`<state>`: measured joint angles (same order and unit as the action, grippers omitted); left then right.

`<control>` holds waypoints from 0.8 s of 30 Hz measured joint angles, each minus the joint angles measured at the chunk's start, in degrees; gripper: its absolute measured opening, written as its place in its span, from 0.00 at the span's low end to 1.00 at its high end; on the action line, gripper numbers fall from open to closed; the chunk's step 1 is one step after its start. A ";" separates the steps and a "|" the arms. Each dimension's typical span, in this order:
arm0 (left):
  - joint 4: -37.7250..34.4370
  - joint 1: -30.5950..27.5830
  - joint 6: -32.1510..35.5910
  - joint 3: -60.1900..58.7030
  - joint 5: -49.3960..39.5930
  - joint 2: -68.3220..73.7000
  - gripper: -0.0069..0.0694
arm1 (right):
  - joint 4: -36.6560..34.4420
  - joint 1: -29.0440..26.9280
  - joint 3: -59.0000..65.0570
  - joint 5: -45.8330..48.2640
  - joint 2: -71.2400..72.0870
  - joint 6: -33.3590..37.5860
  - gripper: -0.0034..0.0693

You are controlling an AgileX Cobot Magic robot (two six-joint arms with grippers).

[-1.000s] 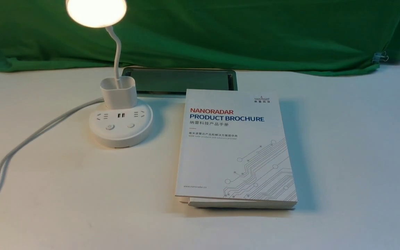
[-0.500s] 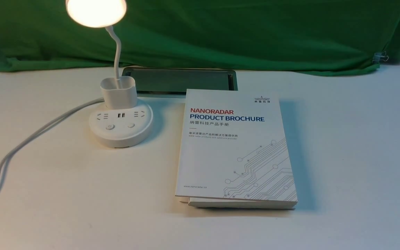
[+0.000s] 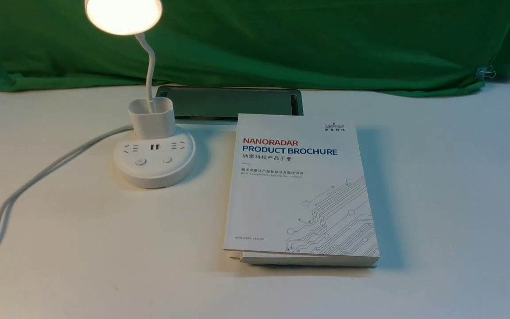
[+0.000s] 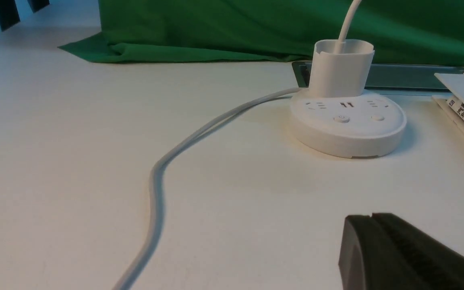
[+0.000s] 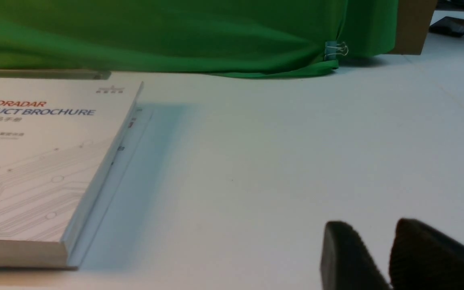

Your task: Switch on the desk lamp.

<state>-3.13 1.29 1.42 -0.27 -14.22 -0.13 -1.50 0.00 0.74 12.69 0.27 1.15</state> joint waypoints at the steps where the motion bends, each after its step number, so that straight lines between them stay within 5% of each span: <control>1: -0.01 0.00 0.00 0.00 0.00 0.00 0.12 | 0.00 0.00 0.00 0.00 0.00 0.00 0.38; 24: -1.63 4.33 -0.01 0.00 0.30 0.00 0.12 | 0.00 0.00 0.00 0.00 0.00 0.00 0.38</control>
<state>-4.76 5.62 1.41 -0.27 -13.92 -0.13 -1.50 0.00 0.74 12.69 0.27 1.15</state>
